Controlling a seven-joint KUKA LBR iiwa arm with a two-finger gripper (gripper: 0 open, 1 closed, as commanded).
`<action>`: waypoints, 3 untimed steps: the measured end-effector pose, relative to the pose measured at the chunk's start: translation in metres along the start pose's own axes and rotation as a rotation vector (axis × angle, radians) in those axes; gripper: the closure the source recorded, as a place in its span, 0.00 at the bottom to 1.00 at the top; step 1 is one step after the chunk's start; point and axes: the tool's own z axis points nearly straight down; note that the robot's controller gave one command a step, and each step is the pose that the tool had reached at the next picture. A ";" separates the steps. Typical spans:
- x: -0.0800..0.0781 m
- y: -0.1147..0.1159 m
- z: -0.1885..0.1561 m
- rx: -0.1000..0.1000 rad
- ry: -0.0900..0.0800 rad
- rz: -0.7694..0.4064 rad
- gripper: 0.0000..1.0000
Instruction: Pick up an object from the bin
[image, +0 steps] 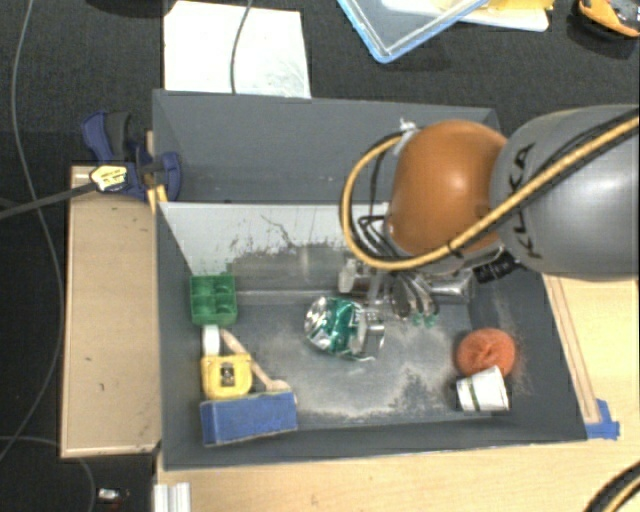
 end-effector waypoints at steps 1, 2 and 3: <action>0.002 0.015 0.073 0.001 -0.008 -0.169 0.00; -0.014 0.000 0.096 -0.005 -0.022 -0.286 0.00; -0.001 -0.006 0.040 -0.002 -0.002 -0.280 0.00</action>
Offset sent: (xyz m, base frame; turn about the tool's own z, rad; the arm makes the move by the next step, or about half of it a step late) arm 0.0115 -0.0050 -0.1031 -0.2876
